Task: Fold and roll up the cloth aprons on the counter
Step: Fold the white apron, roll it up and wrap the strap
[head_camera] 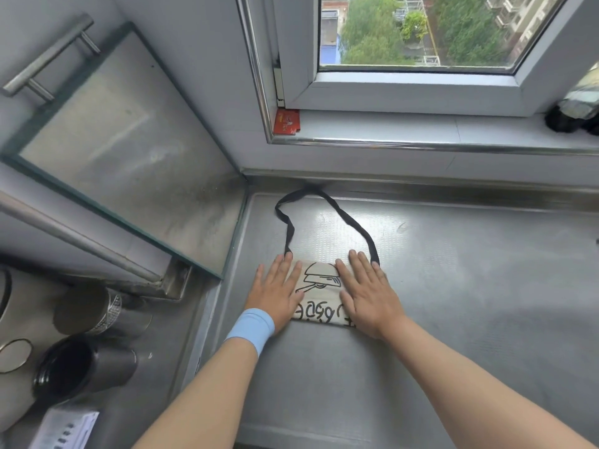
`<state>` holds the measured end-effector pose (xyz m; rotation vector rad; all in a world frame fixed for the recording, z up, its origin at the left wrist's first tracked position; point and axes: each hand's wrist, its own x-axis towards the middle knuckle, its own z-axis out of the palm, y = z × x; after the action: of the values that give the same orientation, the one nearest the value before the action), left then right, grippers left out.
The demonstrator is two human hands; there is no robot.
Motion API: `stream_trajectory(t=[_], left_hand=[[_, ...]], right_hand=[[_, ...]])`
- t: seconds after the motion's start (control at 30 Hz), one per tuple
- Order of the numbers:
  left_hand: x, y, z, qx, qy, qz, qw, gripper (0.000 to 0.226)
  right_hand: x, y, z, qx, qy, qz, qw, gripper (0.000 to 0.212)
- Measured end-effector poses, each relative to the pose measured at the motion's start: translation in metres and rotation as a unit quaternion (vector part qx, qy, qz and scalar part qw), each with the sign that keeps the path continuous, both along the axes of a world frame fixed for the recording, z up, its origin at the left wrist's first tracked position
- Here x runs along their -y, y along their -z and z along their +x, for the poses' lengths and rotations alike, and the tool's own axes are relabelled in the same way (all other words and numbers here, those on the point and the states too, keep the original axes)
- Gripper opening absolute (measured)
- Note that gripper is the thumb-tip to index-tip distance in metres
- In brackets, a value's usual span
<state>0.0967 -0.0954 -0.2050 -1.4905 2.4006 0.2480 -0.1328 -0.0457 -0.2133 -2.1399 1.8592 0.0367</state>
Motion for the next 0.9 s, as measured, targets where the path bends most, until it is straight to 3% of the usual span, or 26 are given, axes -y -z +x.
stream_trajectory(t=[0.1, 0.2, 0.27, 0.33, 0.4, 0.53, 0.63, 0.77, 0.9], left_hand=[[-0.005, -0.010, -0.010, 0.030, -0.018, -0.025, 0.999, 0.071], [-0.015, -0.024, -0.024, -0.078, 0.045, -0.101, 0.991, 0.044], [-0.023, -0.027, -0.024, -0.086, 0.097, -0.125, 0.984, 0.022], [-0.026, -0.026, -0.020, -0.117, 0.063, -0.080, 0.988, 0.023], [-0.029, -0.026, -0.013, -0.126, 0.044, -0.047, 0.990, 0.016], [-0.031, -0.029, 0.003, -0.120, 0.057, -0.004, 0.991, 0.043], [-0.031, -0.032, 0.009, -0.126, 0.018, 0.012, 0.992, 0.033], [-0.028, -0.037, 0.008, -0.150, -0.037, 0.037, 0.987, 0.032], [-0.022, -0.040, 0.006, -0.189, -0.140, 0.056, 0.970, 0.022]], right_hand=[[-0.002, -0.003, 0.004, -0.046, -0.002, -0.037, 0.998, 0.063], [-0.004, -0.015, 0.014, -0.054, -0.066, -0.085, 0.993, 0.060], [-0.011, -0.018, 0.018, -0.045, -0.122, -0.126, 0.984, 0.036], [-0.021, -0.022, 0.018, -0.016, -0.117, -0.111, 0.987, 0.019], [-0.029, -0.021, 0.012, -0.023, -0.112, -0.090, 0.989, 0.033], [-0.029, -0.024, 0.005, -0.058, -0.131, -0.107, 0.984, 0.032], [-0.026, -0.026, 0.004, -0.087, -0.107, -0.141, 0.980, 0.022], [-0.023, -0.031, -0.004, -0.086, -0.043, -0.147, 0.984, 0.029], [-0.018, -0.037, -0.013, -0.090, 0.016, -0.077, 0.993, 0.041]])
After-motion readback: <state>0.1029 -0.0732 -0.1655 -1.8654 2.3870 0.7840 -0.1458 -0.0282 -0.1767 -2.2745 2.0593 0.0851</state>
